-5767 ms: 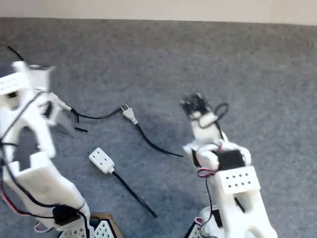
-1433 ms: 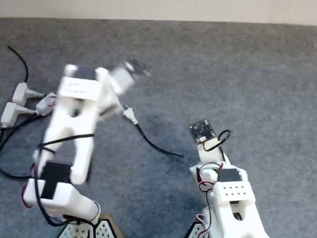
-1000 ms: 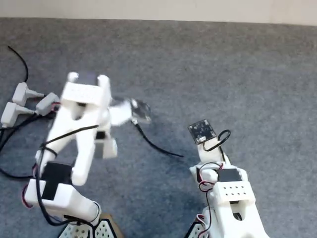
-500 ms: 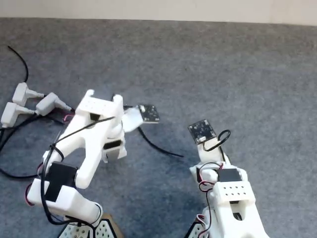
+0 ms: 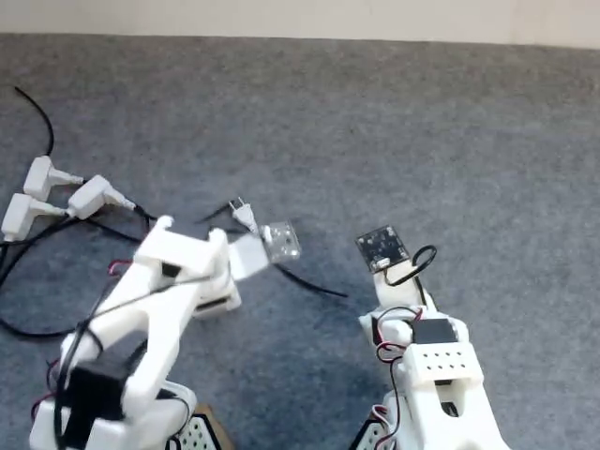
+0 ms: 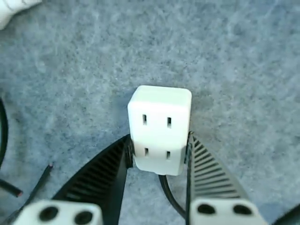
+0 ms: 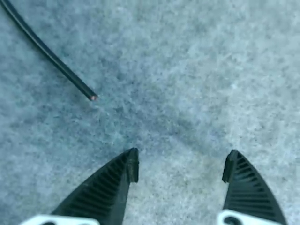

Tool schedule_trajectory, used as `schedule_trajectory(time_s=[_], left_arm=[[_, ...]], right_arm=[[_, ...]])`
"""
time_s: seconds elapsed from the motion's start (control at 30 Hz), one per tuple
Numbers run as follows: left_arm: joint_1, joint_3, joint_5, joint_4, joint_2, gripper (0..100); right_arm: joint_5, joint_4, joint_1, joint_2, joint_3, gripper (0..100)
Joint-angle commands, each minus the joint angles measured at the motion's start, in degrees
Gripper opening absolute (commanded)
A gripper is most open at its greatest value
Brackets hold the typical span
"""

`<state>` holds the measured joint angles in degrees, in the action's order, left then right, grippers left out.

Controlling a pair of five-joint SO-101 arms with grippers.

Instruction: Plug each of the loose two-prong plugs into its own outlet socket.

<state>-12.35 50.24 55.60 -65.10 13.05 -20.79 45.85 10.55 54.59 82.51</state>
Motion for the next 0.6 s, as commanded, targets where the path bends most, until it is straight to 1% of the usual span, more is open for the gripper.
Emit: schedule_trajectory(time_s=[0.0,0.17,0.27,0.33,0.47,0.5,0.57], left_arm=[[-4.70,4.88,1.58,-0.35,6.11,0],[-5.67,2.68,1.58,-9.93,13.85,0],[-5.32,2.42,1.58,-12.84,15.43,0],[-5.49,2.51,1.05,-13.19,15.43,0],[-5.93,1.80,-5.01,-12.92,15.43,1],[-5.93,1.19,-5.80,-12.92,15.43,2],[-5.58,-0.22,-8.09,-12.92,15.43,8]], right_arm=[[-0.53,-1.01,0.57,0.92,0.04,28.2],[-0.53,-1.01,0.57,0.92,0.04,28.2],[-0.44,-1.01,0.57,0.92,0.04,28.2],[-0.44,-1.01,0.57,0.92,0.04,28.2],[-0.35,-1.01,0.57,0.92,0.04,28.2],[-0.35,-1.01,0.57,0.92,0.04,28.2],[-0.26,-1.01,0.57,0.84,0.04,28.2]])
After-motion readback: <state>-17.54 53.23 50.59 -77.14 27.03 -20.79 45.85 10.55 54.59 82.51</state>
